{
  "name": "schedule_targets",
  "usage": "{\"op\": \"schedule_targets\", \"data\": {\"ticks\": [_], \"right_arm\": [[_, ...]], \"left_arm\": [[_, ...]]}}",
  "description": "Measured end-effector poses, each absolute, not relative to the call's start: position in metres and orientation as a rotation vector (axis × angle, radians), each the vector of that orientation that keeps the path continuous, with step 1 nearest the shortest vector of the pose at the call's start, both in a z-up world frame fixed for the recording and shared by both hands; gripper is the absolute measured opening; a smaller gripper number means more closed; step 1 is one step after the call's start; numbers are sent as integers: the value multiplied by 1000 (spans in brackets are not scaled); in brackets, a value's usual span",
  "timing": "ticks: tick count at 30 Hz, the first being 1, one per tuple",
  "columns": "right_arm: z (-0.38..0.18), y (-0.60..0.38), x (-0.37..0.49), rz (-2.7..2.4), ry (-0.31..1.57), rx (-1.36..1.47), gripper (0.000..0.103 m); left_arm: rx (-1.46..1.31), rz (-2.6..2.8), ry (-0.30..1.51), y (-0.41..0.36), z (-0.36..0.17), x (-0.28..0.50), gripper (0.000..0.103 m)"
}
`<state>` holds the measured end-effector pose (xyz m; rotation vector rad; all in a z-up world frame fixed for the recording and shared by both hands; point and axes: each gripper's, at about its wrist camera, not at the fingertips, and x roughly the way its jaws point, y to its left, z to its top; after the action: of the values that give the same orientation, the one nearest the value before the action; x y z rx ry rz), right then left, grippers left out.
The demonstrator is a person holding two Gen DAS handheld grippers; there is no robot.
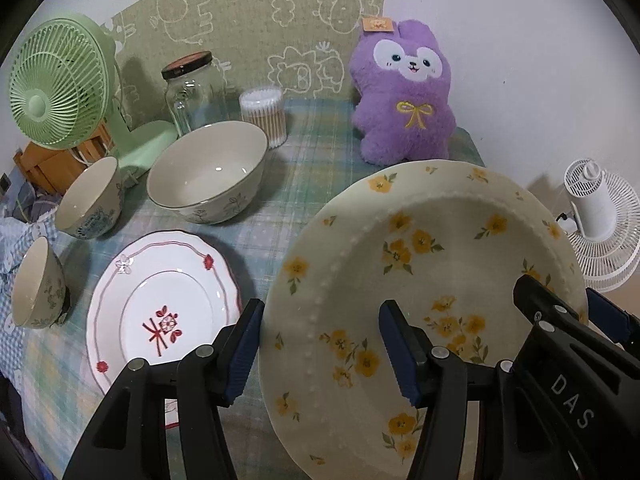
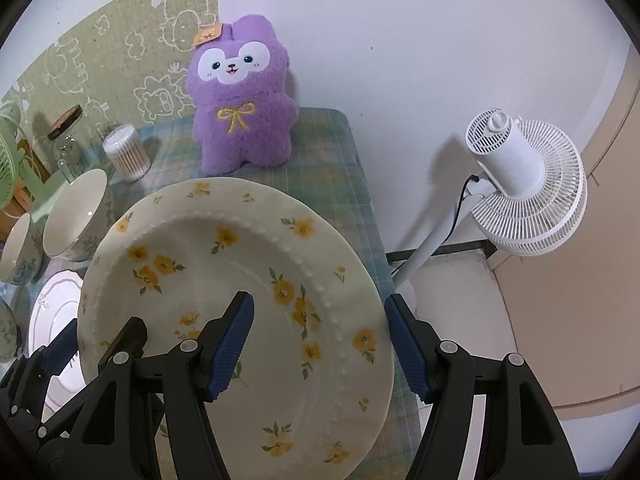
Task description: Organize plates and bowls
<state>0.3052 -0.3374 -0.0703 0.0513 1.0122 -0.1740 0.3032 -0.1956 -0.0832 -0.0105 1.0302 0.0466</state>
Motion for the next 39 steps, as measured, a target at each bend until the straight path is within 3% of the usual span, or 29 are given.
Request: {"op": "schedule_targets", "data": {"ticks": [10,39], "right_arm": [[-61,-319,278,-152,1023,45,71],[-103,-282,140,-225,1130,87,71]], "left_arm": [[-14,58,1028,-176,-74,273,59],[62,1,1111,-144,-104,150,59]]}}
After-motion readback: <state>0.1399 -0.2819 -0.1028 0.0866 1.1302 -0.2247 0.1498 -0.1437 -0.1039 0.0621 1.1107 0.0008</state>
